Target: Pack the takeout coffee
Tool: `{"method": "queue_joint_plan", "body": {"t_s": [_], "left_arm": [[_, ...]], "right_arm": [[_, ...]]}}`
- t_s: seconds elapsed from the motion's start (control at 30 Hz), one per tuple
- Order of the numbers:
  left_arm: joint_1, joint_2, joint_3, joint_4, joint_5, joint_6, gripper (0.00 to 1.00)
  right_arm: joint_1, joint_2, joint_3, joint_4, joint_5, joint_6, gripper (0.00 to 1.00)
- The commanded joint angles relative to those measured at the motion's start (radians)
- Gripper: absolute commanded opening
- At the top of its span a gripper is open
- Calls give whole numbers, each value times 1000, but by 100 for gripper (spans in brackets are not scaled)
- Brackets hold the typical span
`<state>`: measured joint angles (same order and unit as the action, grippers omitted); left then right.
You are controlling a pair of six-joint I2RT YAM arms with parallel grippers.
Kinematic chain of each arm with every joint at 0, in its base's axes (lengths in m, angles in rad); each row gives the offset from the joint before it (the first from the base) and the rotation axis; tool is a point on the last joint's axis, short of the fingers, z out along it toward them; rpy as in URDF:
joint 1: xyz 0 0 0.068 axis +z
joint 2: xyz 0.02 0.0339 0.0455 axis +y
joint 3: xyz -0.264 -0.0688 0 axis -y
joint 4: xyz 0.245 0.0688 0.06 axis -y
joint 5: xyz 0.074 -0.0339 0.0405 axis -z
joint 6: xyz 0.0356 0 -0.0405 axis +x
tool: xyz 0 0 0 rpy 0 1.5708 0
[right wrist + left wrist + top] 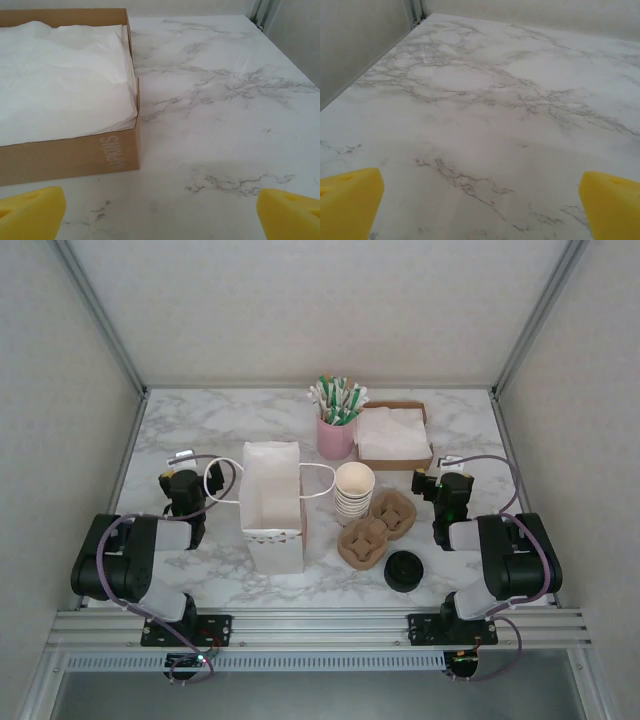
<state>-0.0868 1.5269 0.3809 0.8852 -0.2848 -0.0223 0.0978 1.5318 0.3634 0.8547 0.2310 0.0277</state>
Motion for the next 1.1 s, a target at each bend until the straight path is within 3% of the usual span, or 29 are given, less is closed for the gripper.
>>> {"method": "queue_joint_plan", "body": {"t_s": [0.0, 0.93, 1.07], "left_arm": [[11, 9, 4, -8, 16, -7, 100], [17, 7, 4, -11, 31, -10, 100], [28, -89, 94, -251, 89, -5, 100]], "right_arm": [[-2, 10, 17, 1, -5, 12, 99], [-2, 10, 16, 6, -5, 12, 99], [-1, -69, 61, -148, -3, 13, 99]]}}
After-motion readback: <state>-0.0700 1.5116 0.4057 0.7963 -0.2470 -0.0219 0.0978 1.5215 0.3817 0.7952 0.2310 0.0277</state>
